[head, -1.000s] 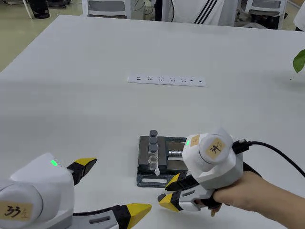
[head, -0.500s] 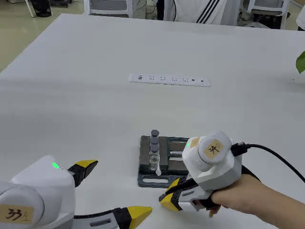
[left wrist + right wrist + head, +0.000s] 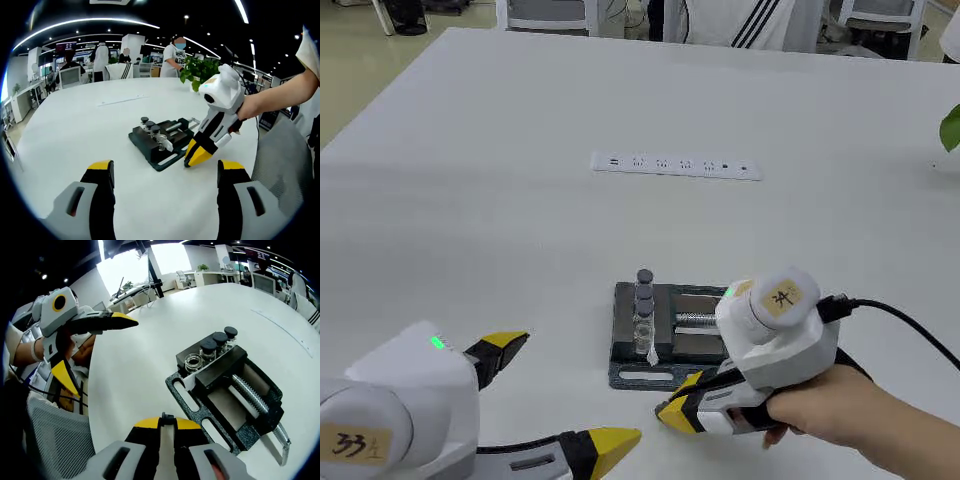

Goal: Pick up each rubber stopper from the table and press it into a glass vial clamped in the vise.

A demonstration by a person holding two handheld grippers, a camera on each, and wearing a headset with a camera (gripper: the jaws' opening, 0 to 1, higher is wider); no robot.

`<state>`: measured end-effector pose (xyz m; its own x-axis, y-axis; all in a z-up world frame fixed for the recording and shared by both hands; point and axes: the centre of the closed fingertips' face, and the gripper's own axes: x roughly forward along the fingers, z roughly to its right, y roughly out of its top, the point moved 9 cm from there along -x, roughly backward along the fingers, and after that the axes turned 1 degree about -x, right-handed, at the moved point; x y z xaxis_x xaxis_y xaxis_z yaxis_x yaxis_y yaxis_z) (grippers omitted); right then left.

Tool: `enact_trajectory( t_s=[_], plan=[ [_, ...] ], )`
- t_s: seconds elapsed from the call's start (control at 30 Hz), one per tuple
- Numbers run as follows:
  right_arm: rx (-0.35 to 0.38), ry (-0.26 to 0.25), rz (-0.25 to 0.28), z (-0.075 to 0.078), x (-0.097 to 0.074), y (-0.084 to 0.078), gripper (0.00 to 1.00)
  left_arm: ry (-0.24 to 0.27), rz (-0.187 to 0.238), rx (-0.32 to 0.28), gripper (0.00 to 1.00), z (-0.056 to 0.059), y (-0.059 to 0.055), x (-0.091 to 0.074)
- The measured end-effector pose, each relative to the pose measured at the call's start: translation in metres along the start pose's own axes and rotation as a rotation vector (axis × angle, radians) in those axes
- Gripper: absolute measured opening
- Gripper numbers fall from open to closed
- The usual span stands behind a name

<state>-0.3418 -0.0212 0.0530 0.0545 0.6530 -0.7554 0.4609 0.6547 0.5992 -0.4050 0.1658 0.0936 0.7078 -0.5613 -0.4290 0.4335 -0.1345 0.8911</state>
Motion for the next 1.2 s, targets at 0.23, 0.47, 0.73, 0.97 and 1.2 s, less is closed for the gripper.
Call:
enact_trajectory(
  t_s=[0.23,0.47,0.73,0.97,1.2],
  plan=[
    [0.239,0.085,0.215,-0.003,-0.024,0.020,0.04,-0.036,0.051,-0.039,0.77,0.008,0.015,-0.003],
    [0.501,0.218,0.383,-0.002,-0.043,0.029,0.04,-0.060,0.091,0.002,0.74,0.017,0.034,-0.003],
    [0.780,0.374,0.514,-0.010,-0.062,0.026,0.04,-0.106,0.137,0.037,0.65,0.024,0.045,0.000],
    [0.985,0.509,0.593,-0.018,-0.069,0.025,0.04,-0.151,0.161,0.044,0.51,0.033,0.051,0.002],
    [1.189,0.636,0.654,-0.026,-0.066,0.019,0.04,-0.212,0.216,0.016,0.30,0.039,0.060,0.005]
  ],
)
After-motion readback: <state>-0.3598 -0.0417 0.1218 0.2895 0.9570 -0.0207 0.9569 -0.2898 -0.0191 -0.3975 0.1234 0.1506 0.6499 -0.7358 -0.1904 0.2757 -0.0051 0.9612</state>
